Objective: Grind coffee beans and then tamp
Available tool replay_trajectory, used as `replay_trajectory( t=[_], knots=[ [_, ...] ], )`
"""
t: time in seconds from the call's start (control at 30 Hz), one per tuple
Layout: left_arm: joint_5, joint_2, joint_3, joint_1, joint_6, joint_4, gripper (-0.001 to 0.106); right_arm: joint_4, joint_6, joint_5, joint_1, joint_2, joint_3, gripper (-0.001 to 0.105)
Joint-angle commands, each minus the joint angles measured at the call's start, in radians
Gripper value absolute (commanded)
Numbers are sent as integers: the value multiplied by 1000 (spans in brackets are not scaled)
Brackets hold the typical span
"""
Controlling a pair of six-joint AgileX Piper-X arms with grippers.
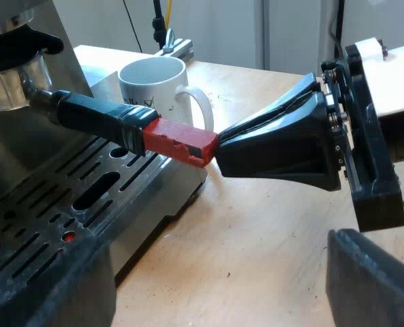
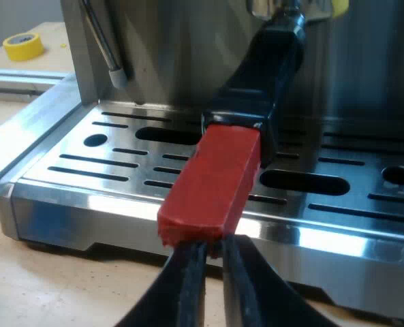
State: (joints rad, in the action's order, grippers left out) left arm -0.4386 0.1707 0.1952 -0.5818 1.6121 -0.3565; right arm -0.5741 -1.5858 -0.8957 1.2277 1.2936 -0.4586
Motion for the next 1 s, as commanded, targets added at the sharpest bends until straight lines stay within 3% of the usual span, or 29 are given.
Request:
replay_trajectory(
  t=[0.03, 0.2, 0.77, 1.0],
  knots=[
    [-8, 2, 0, -5, 5, 19, 66, -104, -41, -242, -50, -1, -15, 9],
    [-8, 2, 0, -5, 5, 19, 66, -104, -41, -277, -50, -1, -15, 9],
    [-8, 2, 0, -5, 5, 19, 66, -80, -41, -236, -33, -1, -15, 9],
    [-8, 2, 0, -5, 5, 19, 66, 65, 24, -236, 53, -1, -15, 9]
  ],
)
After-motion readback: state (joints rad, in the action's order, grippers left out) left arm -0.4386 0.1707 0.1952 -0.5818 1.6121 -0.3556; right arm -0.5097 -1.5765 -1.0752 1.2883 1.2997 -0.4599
